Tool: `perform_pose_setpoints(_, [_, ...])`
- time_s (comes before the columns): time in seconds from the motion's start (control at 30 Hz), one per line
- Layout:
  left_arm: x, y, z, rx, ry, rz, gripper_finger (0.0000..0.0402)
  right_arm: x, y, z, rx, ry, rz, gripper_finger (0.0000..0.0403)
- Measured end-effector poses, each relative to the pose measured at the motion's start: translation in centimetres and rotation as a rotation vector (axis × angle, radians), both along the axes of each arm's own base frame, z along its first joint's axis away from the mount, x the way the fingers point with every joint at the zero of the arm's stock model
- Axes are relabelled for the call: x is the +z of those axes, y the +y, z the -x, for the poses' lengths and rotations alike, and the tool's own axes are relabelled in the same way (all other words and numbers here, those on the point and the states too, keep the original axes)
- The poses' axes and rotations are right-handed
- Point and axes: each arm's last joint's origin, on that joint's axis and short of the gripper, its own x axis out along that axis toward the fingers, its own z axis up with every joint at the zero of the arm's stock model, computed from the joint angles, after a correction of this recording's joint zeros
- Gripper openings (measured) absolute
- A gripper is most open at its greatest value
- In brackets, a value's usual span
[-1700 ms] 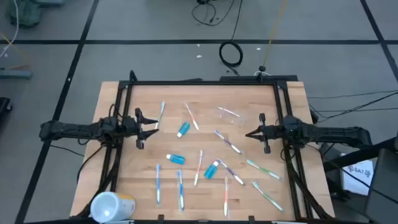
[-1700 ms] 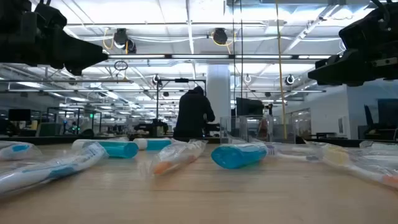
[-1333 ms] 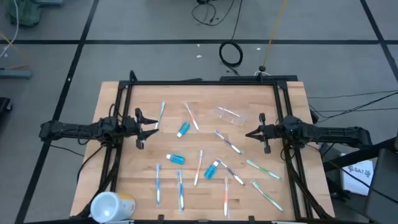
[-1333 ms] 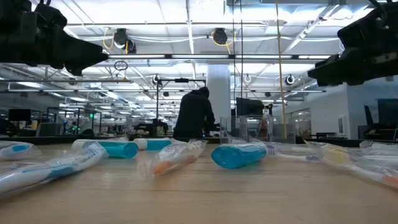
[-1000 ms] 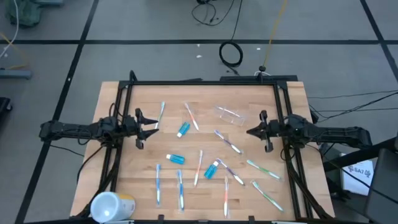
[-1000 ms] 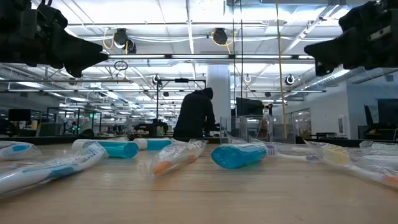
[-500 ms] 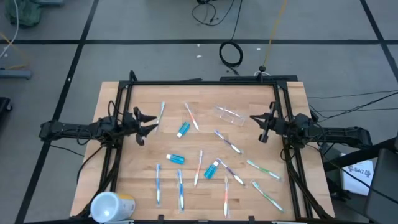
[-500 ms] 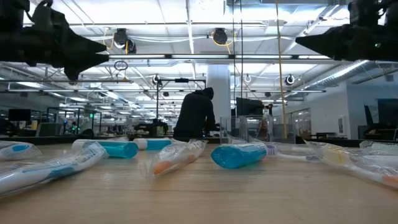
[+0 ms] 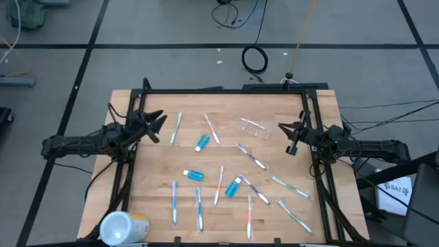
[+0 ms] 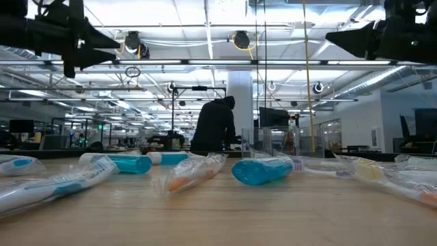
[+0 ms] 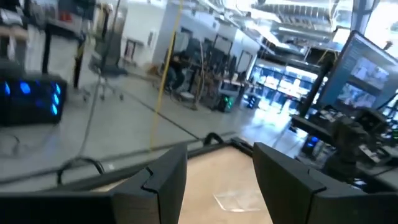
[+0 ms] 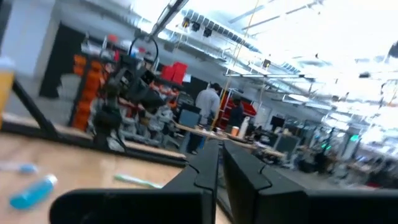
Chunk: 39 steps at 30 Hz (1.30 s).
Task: Pick & Place toothbrushing station
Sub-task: Put the top green toothbrush into the transparent organizer
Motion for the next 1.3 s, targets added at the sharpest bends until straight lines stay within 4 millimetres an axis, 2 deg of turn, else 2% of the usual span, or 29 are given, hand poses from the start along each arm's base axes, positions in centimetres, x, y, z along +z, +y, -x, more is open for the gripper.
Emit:
perform_pose_setpoints(0.13, [0.4, -0.1, -0.9, -0.021, 0.083, 0.072, 0.0186, 0.2, 0.0, 0.1, 0.043, -0.058, -0.111, 0.0034])
perform_pose_setpoints(0.27, [0.5, 0.0, -2.2, -0.018, 0.150, 0.067, 0.0186, 1.0, 0.0, 0.4, 0.060, -0.172, -0.186, 0.0041])
perform_pose_setpoints(0.37, [0.9, 0.4, -3.0, 0.063, 0.183, 0.059, 0.0186, 1.5, -0.1, 0.7, 0.061, -0.253, -0.253, 0.0038])
perform_pose_setpoints(0.57, [2.9, 1.2, -4.9, 0.042, 0.309, 0.042, 0.0186, 1.4, -0.1, 0.5, 0.066, -0.246, -0.285, 0.0027])
perform_pose_setpoints(0.8, [4.6, 3.4, -7.1, 0.072, 0.511, 0.248, 0.0186, 1.2, -0.4, 0.4, -0.048, -0.243, -0.306, 0.0020])
perform_pose_setpoints(0.97, [3.3, 5.8, -8.2, 0.210, 0.680, 0.425, 0.0186, 1.2, -0.5, 0.5, -0.090, -0.243, -0.281, 0.0020])
perform_pose_setpoints(1.1, [0.6, 7.9, -8.7, 0.296, 0.801, 0.545, 0.0186, 1.3, -0.6, 0.6, -0.114, -0.248, -0.273, 0.0020])
perform_pose_setpoints(1.3, [-3.4, 10.3, -10.1, 0.291, 0.890, 0.714, 0.0186, 1.3, -0.6, 0.6, -0.142, -0.246, -0.253, 0.0020])
